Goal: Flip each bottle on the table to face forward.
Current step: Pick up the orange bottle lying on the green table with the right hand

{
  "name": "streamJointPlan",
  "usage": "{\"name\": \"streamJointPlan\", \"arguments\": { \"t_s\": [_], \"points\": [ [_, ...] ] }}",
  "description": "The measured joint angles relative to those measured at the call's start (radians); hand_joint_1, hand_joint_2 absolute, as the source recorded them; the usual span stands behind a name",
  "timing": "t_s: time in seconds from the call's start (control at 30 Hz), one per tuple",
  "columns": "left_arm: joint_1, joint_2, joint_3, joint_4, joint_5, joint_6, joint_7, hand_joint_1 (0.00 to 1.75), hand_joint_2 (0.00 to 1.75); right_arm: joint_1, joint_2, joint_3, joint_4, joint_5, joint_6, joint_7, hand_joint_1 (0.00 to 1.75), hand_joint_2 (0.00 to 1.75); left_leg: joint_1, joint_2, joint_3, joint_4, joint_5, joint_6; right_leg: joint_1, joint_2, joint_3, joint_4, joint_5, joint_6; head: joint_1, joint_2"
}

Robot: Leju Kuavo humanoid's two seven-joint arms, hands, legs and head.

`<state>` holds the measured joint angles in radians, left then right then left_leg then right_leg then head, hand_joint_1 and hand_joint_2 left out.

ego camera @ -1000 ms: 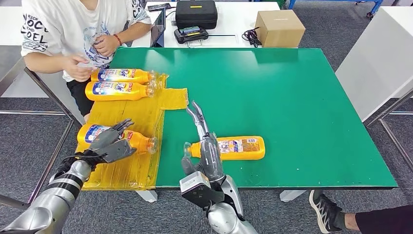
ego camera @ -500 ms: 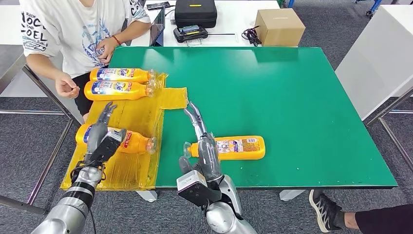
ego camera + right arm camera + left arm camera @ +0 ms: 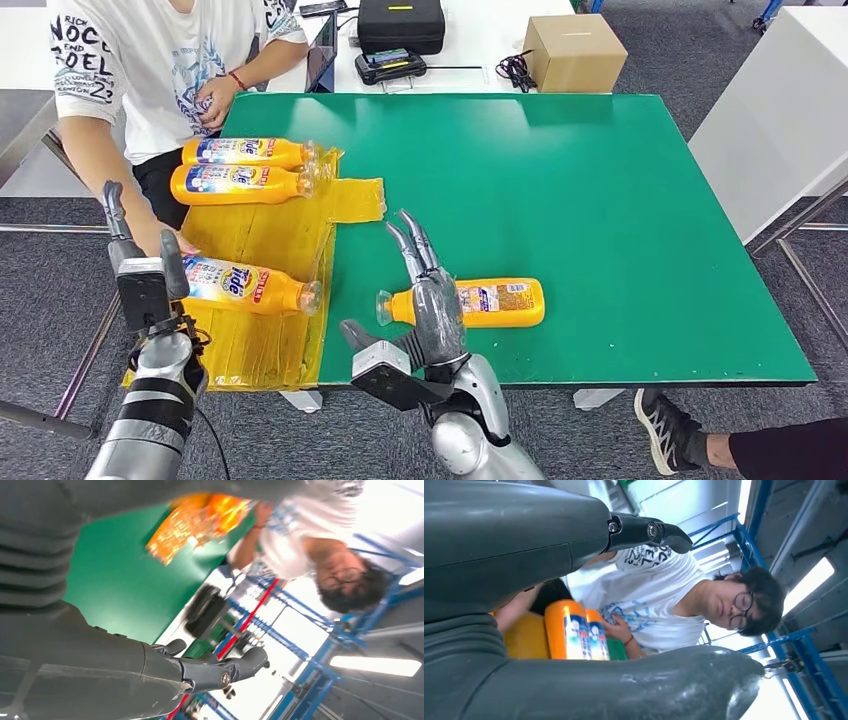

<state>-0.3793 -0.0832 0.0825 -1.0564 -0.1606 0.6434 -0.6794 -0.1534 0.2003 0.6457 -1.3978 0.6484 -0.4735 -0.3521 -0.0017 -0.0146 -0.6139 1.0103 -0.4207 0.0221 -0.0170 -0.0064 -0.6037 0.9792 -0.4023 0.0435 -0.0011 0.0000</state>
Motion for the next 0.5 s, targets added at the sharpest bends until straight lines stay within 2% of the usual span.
{"name": "streamJointPlan", "arguments": {
  "t_s": [0.13, 0.3, 0.4, 0.5],
  "points": [
    [0.03, -0.011, 0.025, -0.034, 0.055, -0.081, 0.0, 0.0, 0.0, -0.034, -0.064, -0.051, 0.017, 0.09, 0.06, 0.114, 0.0, 1.75, -0.001, 0.0, 0.0, 0.0, 0.0, 0.0, 0.0, 0.0, 0.0, 0.0, 0.0, 0.0, 0.0, 0.0],
    [0.081, -0.034, 0.059, -0.038, 0.05, -0.155, 0.0, 0.0, 0.0, -0.094, -0.148, -0.128, 0.113, 0.173, 0.224, 0.218, 0.0, 1.75, -0.001, 0.0, 0.0, 0.0, 0.0, 0.0, -0.001, 0.0, 0.0, 0.0, 0.0, 0.001, 0.0, 0.0],
    [0.106, -0.045, 0.073, -0.036, 0.041, -0.173, 0.0, 0.0, 0.0, -0.131, -0.188, -0.15, 0.182, 0.188, 0.291, 0.254, 0.0, 1.75, -0.001, 0.0, 0.0, 0.0, 0.0, 0.0, -0.001, 0.0, 0.0, 0.0, 0.0, 0.001, 0.0, 0.0],
    [0.12, -0.052, 0.083, -0.032, 0.037, -0.175, 0.0, 0.0, 0.0, -0.152, -0.211, -0.161, 0.227, 0.19, 0.307, 0.262, 0.0, 1.75, -0.001, 0.0, -0.001, 0.001, 0.0, 0.0, 0.0, 0.0, 0.0, 0.0, 0.0, 0.001, 0.0, 0.0]
  ]
}}
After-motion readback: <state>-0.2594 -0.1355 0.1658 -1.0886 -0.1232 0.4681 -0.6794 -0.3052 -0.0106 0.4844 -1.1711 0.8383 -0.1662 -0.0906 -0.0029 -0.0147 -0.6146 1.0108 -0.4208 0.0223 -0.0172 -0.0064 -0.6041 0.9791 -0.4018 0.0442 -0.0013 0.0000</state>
